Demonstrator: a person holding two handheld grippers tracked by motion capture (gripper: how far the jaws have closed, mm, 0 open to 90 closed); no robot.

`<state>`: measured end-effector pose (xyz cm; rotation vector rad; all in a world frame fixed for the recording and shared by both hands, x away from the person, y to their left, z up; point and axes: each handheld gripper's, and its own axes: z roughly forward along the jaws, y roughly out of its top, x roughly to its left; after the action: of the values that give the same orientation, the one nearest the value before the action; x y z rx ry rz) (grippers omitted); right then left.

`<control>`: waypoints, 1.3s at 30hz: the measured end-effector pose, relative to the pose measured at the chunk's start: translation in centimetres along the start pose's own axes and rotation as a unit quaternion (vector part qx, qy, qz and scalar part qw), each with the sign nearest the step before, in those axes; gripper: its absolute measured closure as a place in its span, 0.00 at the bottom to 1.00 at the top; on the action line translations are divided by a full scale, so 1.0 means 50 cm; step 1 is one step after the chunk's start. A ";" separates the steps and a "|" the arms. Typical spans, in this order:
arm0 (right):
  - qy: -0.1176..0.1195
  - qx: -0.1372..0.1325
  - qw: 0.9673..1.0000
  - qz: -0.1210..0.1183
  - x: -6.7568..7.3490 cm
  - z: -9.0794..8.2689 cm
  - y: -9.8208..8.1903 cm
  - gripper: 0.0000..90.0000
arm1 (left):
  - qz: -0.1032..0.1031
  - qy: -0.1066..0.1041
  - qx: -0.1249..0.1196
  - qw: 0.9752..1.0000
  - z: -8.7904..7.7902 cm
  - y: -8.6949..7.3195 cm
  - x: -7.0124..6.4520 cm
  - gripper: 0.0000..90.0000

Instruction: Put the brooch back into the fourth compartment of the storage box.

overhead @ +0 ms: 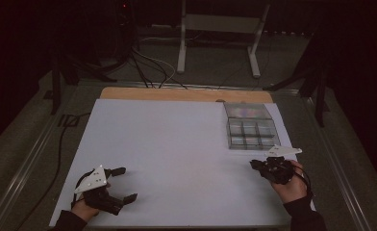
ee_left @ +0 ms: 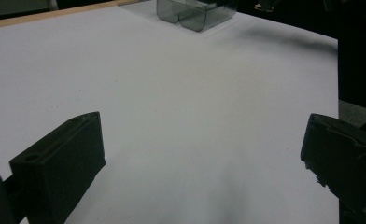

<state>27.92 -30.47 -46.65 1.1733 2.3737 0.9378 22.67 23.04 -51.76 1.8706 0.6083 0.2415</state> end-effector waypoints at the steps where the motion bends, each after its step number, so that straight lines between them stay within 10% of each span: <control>1: -0.001 0.001 1.000 -0.001 -0.001 0.002 0.004 0.95 | 0.001 0.001 0.001 1.000 0.000 0.000 0.000 0.01; 39: -0.009 -0.013 1.000 0.006 -0.065 0.044 0.122 0.95 | 0.002 0.000 0.000 1.000 -0.002 0.000 -0.002 0.01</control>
<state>34.61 -29.44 -44.06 1.1828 2.3362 0.9560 22.57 23.07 -51.70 1.8725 0.6034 0.2440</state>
